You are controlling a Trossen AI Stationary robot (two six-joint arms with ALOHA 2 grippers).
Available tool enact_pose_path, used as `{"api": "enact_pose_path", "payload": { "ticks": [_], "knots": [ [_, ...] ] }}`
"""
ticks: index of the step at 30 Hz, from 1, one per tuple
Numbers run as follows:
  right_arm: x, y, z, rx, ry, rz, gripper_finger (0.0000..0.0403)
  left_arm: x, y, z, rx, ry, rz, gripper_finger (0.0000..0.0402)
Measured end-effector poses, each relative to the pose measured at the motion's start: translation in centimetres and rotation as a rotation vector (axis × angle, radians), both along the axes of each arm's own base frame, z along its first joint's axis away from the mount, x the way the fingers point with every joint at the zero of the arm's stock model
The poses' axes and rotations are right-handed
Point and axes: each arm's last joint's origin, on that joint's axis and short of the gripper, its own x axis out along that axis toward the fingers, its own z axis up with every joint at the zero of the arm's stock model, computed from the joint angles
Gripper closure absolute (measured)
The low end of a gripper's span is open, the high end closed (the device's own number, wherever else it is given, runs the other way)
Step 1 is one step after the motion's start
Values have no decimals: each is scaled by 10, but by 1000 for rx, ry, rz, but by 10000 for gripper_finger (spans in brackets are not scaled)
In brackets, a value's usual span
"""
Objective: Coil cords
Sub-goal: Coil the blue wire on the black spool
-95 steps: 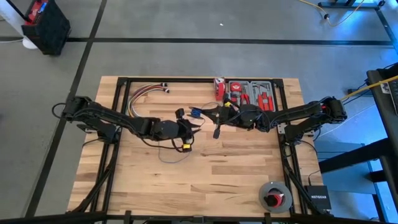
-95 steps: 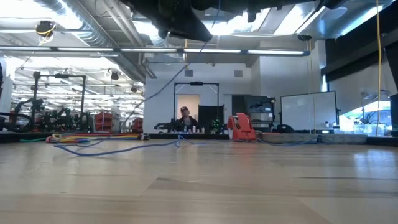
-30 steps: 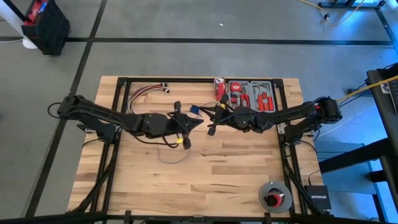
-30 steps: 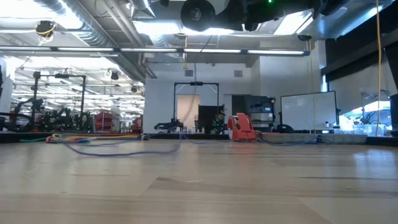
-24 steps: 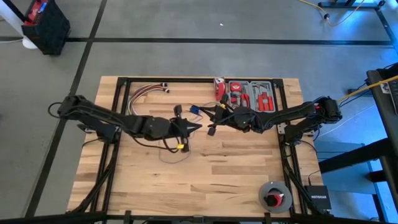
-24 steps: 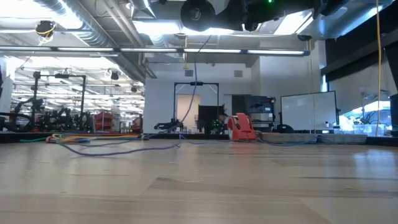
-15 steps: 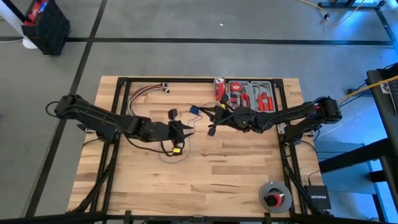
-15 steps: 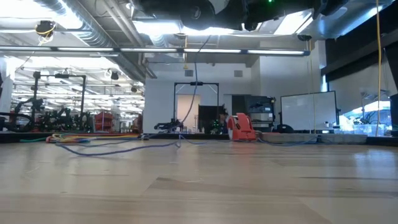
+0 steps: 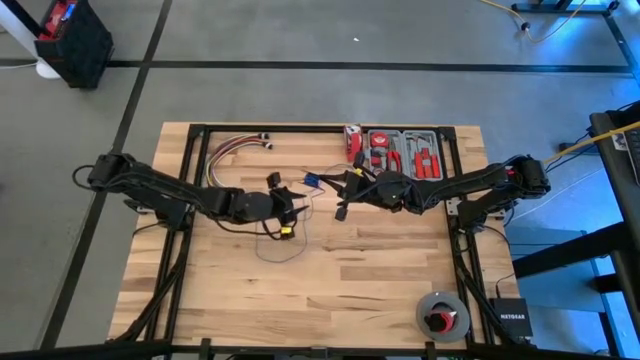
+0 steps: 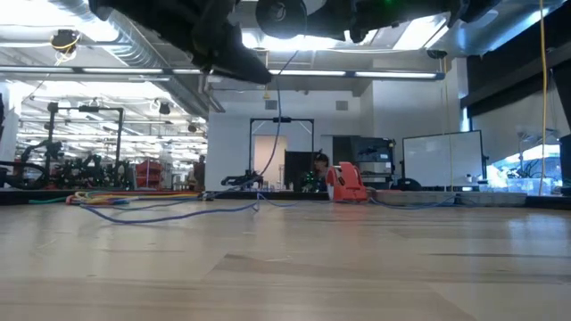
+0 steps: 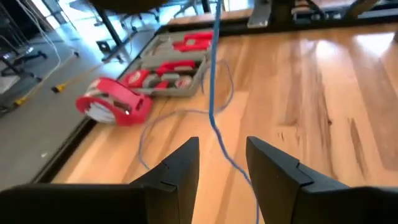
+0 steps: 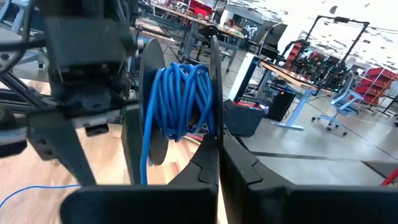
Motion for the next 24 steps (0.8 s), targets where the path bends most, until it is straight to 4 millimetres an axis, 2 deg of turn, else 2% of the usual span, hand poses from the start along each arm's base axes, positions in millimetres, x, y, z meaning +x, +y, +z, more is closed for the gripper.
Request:
{"api": "enact_pose_path", "payload": {
  "ticks": [10,13,18,21,24],
  "knots": [
    [0,0,0,0,0,0,402,3,3,-6,4,-17,-13,275],
    [0,0,0,0,-2,1,402,13,3,-15,10,-14,-52,275],
    [0,0,0,-3,-3,1,402,25,12,-34,23,14,-22,275],
    [0,0,0,-4,-2,1,402,28,15,-35,1,-2,-35,275],
    [0,0,0,-7,3,1,402,30,12,-30,-61,-57,-135,275]
  ]
}}
